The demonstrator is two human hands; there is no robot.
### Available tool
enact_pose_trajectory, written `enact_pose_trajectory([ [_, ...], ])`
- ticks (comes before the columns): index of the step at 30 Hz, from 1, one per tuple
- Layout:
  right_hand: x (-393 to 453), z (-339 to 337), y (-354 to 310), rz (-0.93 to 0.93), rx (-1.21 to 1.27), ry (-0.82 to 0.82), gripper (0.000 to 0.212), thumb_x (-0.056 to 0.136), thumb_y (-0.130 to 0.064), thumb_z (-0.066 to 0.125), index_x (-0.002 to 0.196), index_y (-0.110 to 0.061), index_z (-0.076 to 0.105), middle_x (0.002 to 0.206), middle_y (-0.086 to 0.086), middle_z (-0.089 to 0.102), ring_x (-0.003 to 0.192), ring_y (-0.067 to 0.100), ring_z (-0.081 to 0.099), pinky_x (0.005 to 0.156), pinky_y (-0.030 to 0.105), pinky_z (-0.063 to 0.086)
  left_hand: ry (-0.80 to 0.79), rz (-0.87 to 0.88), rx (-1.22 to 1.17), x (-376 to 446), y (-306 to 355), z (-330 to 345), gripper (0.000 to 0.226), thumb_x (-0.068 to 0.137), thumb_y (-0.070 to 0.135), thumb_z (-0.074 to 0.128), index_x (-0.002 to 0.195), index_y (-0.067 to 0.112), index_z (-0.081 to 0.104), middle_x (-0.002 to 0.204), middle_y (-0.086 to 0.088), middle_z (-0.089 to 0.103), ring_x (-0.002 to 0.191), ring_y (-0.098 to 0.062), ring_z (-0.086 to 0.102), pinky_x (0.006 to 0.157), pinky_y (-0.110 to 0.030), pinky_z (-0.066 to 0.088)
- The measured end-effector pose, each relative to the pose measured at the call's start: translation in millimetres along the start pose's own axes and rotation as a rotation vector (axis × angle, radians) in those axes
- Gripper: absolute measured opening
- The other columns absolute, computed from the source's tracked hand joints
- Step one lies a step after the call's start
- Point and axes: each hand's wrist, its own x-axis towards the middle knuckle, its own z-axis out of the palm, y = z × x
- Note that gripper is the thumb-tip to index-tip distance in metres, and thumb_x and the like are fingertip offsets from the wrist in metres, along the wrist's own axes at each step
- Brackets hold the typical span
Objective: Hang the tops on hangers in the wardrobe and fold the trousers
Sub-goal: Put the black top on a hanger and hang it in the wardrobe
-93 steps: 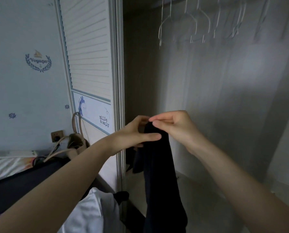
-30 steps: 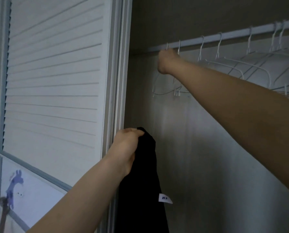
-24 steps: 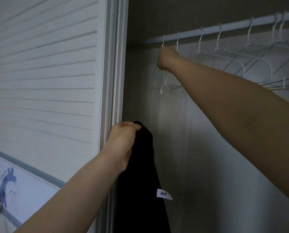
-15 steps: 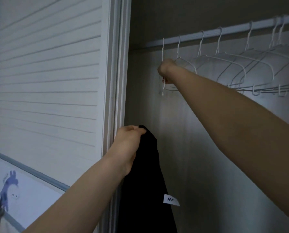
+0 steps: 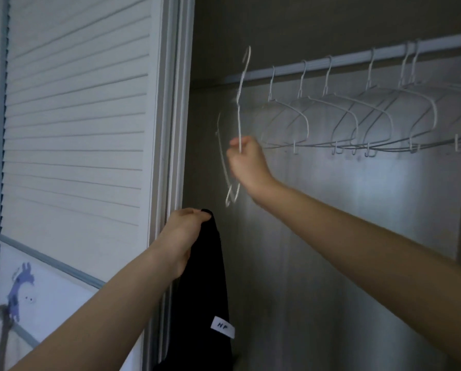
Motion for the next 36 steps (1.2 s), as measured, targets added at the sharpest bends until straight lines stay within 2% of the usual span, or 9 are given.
enact_pose_trajectory([
  [3,-30,-2,16,0.333,0.187,-0.151,0.031,0.088,-0.009,0.053,0.117,-0.016,0.044,0.072,0.006,0.053,0.053,0.015,0.051,0.050,0.028,0.048,0.059,-0.004,0.081,-8,-1,-5,0.015,0.093,0.014,0.060,0.102,0.004,0.067,0.086,-0.017,0.071,0.078,-0.031,0.070,0.062,-0.030,0.056],
  [6,-60,-19,18,0.477,0.240,-0.162,0.009,0.094,-0.020,0.054,0.089,-0.016,0.048,0.060,0.004,0.042,0.031,0.008,0.033,0.039,0.013,0.029,0.090,-0.021,0.120,-23,-6,-8,0.016,0.089,0.011,0.063,0.101,0.002,0.068,0.083,-0.018,0.071,0.075,-0.030,0.071,0.056,-0.027,0.055],
  [14,-196,-104,34,0.212,0.252,-0.117,0.024,0.086,-0.039,0.064,0.090,-0.030,0.042,0.041,-0.006,0.048,0.032,0.008,0.041,0.037,0.022,0.035,0.223,-0.028,0.390,-72,-30,-13,0.030,0.087,0.023,0.067,0.093,-0.007,0.065,0.078,-0.019,0.066,0.064,-0.028,0.066,0.060,-0.030,0.054],
  [18,-252,-138,35,0.185,0.129,-0.054,0.027,0.087,-0.040,0.057,0.076,-0.015,0.055,0.039,-0.005,0.037,0.035,0.013,0.035,0.048,0.029,0.031,0.268,0.001,0.570,-106,-51,-6,0.030,0.089,0.030,0.065,0.084,0.000,0.063,0.073,-0.016,0.057,0.065,-0.026,0.059,0.062,-0.031,0.046],
  [20,-287,-159,31,0.169,0.111,-0.068,0.026,0.084,-0.044,0.053,0.073,-0.023,0.065,0.040,-0.007,0.034,0.040,0.014,0.032,0.051,0.031,0.028,0.279,0.002,0.659,-130,-63,-2,0.034,0.091,0.033,0.062,0.076,0.003,0.056,0.068,-0.015,0.052,0.064,-0.026,0.054,0.061,-0.031,0.041],
  [23,-320,-183,21,0.206,0.140,-0.116,0.022,0.088,-0.037,0.055,0.077,-0.035,0.073,0.043,-0.007,0.028,0.041,0.012,0.026,0.047,0.026,0.024,0.325,-0.019,0.745,-155,-74,-2,0.036,0.093,0.032,0.057,0.071,0.005,0.052,0.063,-0.011,0.048,0.061,-0.025,0.049,0.055,-0.028,0.035],
  [28,-346,-211,0,0.316,0.153,-0.279,0.033,0.094,-0.017,0.057,0.064,-0.022,0.072,0.043,-0.001,0.025,0.036,0.008,0.022,0.038,0.014,0.021,0.380,-0.040,0.834,-178,-67,-14,0.037,0.090,0.027,0.059,0.059,0.006,0.052,0.055,-0.007,0.046,0.055,-0.024,0.046,0.051,-0.026,0.032],
  [32,-355,-209,-13,0.328,0.130,-0.340,0.033,0.093,-0.019,0.057,0.063,-0.019,0.070,0.038,-0.005,0.028,0.032,0.006,0.024,0.038,0.016,0.022,0.362,-0.026,0.991,-189,-59,-18,0.040,0.085,0.029,0.064,0.051,0.008,0.055,0.050,-0.005,0.048,0.049,-0.020,0.048,0.049,-0.023,0.035],
  [36,-354,-180,-19,0.388,0.040,-0.351,0.033,0.094,-0.018,0.055,0.063,-0.020,0.066,0.031,-0.009,0.034,0.029,0.006,0.031,0.046,0.024,0.022,0.210,0.109,1.179,-204,-54,7,0.034,0.089,0.028,0.057,0.065,0.003,0.064,0.063,-0.010,0.056,0.067,-0.029,0.059,0.060,-0.027,0.043],
])
